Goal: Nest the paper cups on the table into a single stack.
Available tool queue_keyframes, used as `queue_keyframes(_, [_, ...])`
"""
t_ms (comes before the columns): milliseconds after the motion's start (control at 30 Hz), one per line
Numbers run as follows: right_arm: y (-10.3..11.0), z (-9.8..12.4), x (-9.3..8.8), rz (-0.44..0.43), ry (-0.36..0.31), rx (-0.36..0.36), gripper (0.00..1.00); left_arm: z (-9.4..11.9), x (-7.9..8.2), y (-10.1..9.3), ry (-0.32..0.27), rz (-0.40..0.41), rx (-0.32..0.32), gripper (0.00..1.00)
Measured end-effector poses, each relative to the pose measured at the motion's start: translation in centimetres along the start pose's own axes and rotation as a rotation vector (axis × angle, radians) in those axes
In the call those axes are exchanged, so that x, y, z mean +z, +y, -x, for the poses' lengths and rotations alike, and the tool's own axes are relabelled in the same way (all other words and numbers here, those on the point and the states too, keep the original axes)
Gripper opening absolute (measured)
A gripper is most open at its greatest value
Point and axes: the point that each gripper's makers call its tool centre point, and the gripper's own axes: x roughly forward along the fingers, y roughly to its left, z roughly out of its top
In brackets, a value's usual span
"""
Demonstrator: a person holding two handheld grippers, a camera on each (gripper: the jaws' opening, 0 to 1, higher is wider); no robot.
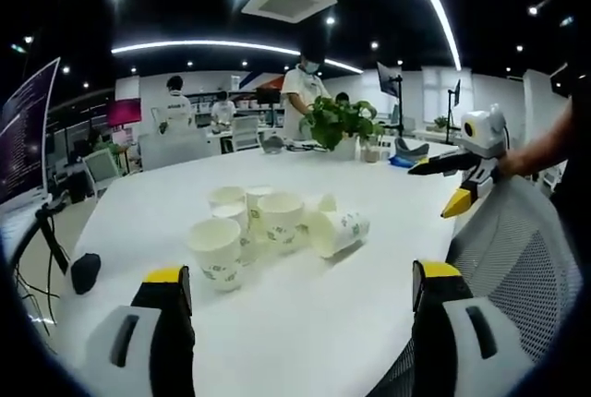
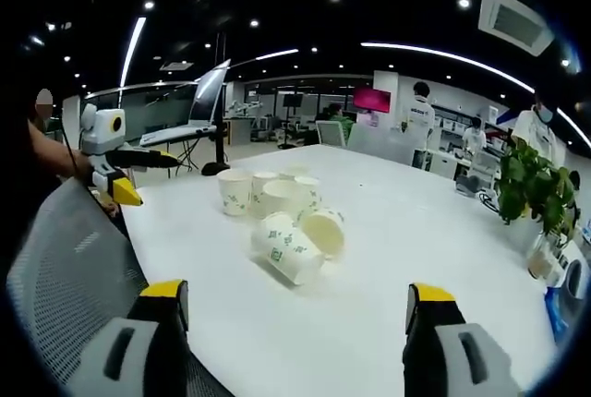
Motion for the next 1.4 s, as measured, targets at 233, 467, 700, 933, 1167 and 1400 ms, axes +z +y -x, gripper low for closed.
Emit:
queue_keyframes(233, [-0.1,0.0,0.0,-0.005,0.001,-0.005,1.00,-1.0,1.1,1.0,-0.014,-0.018,0.008,0.97])
queue_keyframes(467, [-0.3,0.0,0.0,-0.008,-0.001,-0.013,1.00,-2.2,1.8,1.9,-0.019,-0.042,-0.003,0.95])
queue_keyframes(700, [-0.5,0.0,-0.1,-0.006,0.000,-0.018,1.00,-3.0,2.2,2.5,-0.025,-0.067,-0.019,0.92])
queue_keyframes(933, [-0.5,0.0,-0.1,-0.002,0.004,-0.020,0.99,-4.1,2.3,2.7,-0.010,-0.083,-0.039,0.86])
queue_keyframes(1167, [-0.7,0.0,-0.3,-0.005,0.007,-0.025,0.99,-5.4,2.2,3.4,0.000,-0.082,-0.041,0.81])
queue_keyframes(1400, [-0.8,0.0,-0.4,-0.008,0.009,-0.028,0.99,-6.5,2.1,4.1,0.015,-0.078,-0.033,0.72])
